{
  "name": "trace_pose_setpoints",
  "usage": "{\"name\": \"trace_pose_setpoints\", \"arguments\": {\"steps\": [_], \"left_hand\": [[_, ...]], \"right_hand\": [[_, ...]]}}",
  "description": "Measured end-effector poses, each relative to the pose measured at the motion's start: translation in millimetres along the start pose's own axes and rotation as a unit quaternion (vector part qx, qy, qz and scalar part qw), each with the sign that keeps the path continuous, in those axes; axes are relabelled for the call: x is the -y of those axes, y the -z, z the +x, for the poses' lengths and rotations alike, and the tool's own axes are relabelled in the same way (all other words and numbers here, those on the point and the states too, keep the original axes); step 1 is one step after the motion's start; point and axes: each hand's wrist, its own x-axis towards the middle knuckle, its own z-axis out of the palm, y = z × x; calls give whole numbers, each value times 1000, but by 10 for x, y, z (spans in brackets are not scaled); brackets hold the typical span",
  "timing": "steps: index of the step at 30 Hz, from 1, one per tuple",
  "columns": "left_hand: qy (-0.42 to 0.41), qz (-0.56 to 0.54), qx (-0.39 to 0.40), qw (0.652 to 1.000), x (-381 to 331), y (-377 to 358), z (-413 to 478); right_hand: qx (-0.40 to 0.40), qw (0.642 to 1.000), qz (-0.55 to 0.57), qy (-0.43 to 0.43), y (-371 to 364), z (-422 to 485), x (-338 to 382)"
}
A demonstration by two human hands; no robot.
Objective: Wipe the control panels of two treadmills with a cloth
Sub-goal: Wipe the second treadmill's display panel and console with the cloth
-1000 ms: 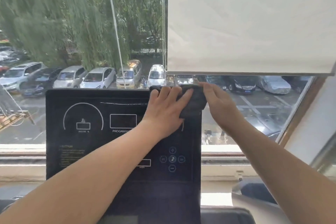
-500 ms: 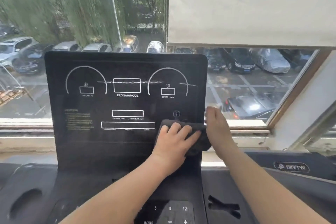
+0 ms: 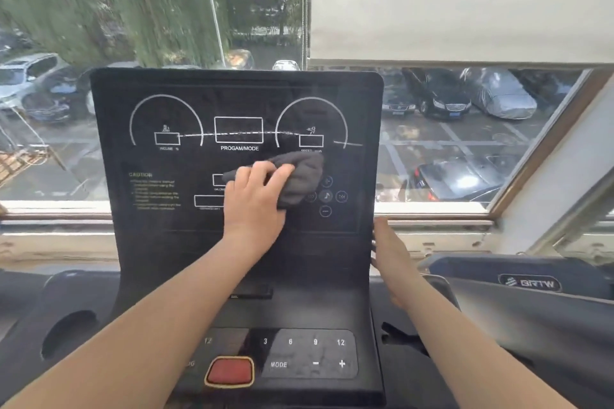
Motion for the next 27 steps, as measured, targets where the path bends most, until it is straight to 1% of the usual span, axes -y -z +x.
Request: {"name": "trace_pose_setpoints", "arguments": {"steps": [2,3,4,5,8,11,14,16,17,18,19,20,22,27], "left_hand": [[51,-43,-22,998,-259,20,173],[64,-66,-18,996,-399,19,219],[60,-82,-1,995,-520,-1,234],[35,-85,18,996,-617,-44,209],[-88,-65,63,992,-792,-291,-64],[-175,-48,97,979,-898,-549,-502],[-201,-31,111,973,-982,-655,-733],[-223,-26,125,966,-1025,-667,-817],[-235,-30,150,960,-1050,-671,-892],[-233,-40,182,955,-1080,-687,-996],[-206,-61,223,951,-1126,-684,-1117],[-165,-88,261,947,-1180,-663,-1227],[-91,-133,305,939,-1277,-597,-1364],[-47,-160,387,907,-1279,-384,-1466]], "right_hand": [[29,999,20,-5,26,-114,65],[37,999,38,-12,66,-122,58],[39,998,54,-22,121,-102,15],[37,996,78,-29,162,-77,-48],[13,990,128,-64,227,-42,-237],[-43,989,118,-77,241,-87,-405],[-112,986,89,-89,263,-174,-558],[-141,987,42,-65,295,-228,-658],[-149,988,7,-43,306,-263,-700],[-155,987,-30,-22,316,-300,-747],[-158,985,-65,-4,326,-347,-791],[-160,983,-88,8,339,-393,-840],[-162,981,-108,18,362,-486,-955],[-168,977,-124,35,376,-675,-1103]]}}
